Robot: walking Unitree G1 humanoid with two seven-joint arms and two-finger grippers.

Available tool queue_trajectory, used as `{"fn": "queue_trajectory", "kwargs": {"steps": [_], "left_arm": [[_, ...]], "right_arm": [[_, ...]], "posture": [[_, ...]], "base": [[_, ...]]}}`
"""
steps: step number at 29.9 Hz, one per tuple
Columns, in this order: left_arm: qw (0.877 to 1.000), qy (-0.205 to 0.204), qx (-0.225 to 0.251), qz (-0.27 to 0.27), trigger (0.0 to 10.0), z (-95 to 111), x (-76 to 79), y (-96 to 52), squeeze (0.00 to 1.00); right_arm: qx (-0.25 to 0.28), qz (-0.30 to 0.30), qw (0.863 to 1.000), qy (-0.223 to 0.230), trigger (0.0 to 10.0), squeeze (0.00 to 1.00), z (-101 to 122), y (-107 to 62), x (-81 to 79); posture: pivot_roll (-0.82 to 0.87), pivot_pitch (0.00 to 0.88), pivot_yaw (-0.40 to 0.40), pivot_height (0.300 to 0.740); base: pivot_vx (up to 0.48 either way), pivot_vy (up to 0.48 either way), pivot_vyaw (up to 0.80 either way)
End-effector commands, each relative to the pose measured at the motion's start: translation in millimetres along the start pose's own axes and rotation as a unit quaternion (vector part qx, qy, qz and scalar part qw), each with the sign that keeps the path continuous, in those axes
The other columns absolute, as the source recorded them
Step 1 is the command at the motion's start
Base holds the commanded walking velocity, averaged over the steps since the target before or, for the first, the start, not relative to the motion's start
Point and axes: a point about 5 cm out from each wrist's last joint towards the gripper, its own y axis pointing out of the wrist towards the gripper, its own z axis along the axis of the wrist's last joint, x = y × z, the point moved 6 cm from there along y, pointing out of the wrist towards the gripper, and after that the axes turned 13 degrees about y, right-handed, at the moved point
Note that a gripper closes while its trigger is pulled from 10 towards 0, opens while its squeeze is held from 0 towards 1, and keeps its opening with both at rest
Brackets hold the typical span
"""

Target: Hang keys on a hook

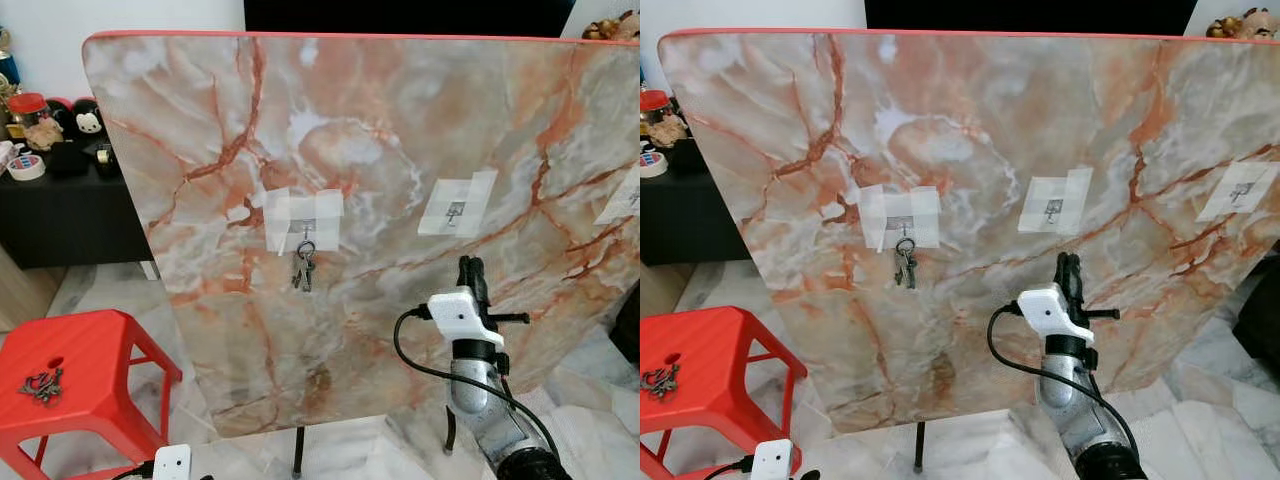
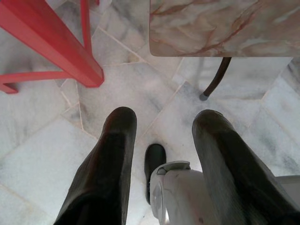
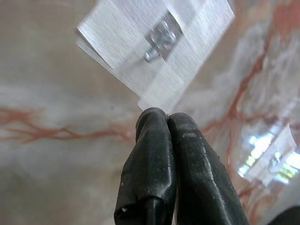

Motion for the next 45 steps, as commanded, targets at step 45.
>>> {"fn": "queue_trajectory", "kwargs": {"steps": [45], "left_arm": [[1.0,0.006,0.003,-0.007,10.0,3,7.6,0.7,0.0]], "right_arm": [[0.04,0.003,0.999,-0.035,10.0,0.0,25,35.6,-3.3]], "posture": [[0.04,0.0,-0.07,0.74]], "base": [[0.0,0.0,0.0]]}}
